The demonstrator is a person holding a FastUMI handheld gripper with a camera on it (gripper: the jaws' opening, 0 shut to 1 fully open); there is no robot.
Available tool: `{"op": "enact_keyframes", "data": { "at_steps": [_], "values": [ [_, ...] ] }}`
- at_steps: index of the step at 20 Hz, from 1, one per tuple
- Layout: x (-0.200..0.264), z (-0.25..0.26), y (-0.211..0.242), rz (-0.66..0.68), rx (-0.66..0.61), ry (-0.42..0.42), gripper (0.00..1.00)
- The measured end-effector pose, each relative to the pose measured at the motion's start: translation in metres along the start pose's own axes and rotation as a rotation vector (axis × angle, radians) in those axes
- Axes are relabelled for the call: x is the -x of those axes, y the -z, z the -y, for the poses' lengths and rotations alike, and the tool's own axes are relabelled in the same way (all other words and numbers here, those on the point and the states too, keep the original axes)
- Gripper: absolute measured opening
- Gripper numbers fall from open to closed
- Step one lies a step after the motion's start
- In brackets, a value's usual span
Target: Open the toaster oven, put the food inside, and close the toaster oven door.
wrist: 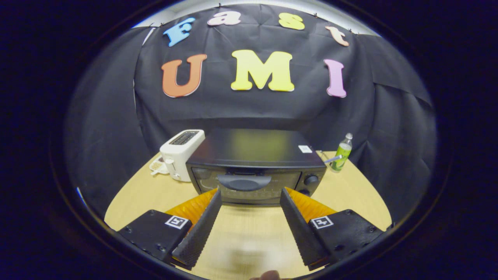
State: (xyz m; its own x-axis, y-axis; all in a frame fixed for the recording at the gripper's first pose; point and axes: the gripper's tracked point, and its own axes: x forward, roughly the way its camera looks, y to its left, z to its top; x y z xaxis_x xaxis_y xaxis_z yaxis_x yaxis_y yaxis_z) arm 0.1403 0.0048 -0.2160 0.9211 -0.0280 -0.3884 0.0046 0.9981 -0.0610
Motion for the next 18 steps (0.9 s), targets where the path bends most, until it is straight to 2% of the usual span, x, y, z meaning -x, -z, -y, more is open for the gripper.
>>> {"op": "enact_keyframes", "data": {
  "at_steps": [6,10,14,18],
  "values": [
    [0.094,0.010,-0.107,0.227,-0.027,-0.012,0.99],
    [0.141,0.022,-0.164,0.338,-0.053,0.018,0.99],
    [0.180,0.023,-0.186,0.385,-0.076,0.027,0.99],
    [0.197,0.012,-0.177,0.393,-0.079,0.005,0.99]
  ]
}}
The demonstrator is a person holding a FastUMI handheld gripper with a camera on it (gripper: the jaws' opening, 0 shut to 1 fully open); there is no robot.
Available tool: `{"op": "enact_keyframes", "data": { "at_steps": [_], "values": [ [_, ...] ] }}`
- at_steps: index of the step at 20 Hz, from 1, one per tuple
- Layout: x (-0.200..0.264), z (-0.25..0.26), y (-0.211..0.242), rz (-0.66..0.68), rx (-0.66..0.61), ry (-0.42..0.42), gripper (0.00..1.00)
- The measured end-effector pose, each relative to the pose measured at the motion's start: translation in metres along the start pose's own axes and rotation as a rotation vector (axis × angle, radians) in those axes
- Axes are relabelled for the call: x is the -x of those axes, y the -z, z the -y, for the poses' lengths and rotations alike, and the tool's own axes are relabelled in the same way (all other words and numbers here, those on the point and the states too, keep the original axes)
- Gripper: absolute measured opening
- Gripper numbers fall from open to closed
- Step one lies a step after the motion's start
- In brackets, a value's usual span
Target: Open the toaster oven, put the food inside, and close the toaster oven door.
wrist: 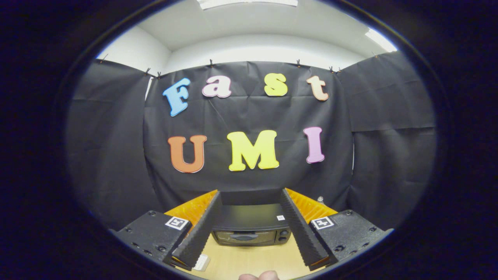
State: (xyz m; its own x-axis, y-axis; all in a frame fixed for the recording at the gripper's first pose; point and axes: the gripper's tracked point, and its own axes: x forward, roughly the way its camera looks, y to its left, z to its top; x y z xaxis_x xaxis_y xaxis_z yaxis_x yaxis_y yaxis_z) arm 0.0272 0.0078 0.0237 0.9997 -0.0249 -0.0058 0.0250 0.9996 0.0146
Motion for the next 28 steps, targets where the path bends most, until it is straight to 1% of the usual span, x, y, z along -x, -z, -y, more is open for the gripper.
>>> {"op": "enact_keyframes", "data": {
  "at_steps": [5,12,17,26,28],
  "values": [
    [0.014,-0.003,0.015,-0.020,-0.041,-0.013,0.99],
    [0.010,-0.011,0.033,-0.071,-0.051,-0.039,1.00],
    [0.013,-0.012,0.033,-0.057,-0.032,-0.033,1.00],
    [0.018,0.001,0.041,-0.079,-0.027,0.001,1.00],
    [0.020,0.001,0.043,-0.082,-0.028,-0.002,1.00]
  ]
}}
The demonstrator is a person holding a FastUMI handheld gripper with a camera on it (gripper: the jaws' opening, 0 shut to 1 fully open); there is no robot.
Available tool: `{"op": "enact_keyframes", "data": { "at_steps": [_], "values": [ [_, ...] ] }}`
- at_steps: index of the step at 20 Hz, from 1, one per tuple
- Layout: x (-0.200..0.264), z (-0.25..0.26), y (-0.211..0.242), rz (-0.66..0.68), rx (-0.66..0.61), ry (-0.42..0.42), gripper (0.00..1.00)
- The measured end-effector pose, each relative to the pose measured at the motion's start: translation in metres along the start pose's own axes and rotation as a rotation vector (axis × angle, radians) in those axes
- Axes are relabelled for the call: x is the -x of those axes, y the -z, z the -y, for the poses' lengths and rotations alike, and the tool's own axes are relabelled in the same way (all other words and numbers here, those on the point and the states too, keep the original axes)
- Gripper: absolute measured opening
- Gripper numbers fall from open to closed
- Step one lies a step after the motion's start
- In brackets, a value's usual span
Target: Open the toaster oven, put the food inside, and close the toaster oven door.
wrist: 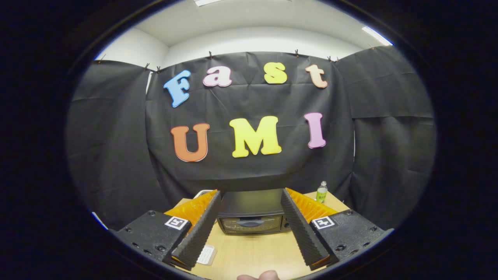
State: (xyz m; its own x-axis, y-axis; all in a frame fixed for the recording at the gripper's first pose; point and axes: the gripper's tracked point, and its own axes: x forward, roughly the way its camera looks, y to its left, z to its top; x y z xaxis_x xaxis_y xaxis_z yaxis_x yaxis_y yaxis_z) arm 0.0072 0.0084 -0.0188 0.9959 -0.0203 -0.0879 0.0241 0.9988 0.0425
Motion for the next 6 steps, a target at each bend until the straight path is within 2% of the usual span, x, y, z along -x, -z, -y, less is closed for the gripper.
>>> {"op": "enact_keyframes", "data": {
  "at_steps": [6],
  "values": [
    [0.0035,-0.0014,-0.0038,0.006,0.005,-0.005,1.00]
  ]
}}
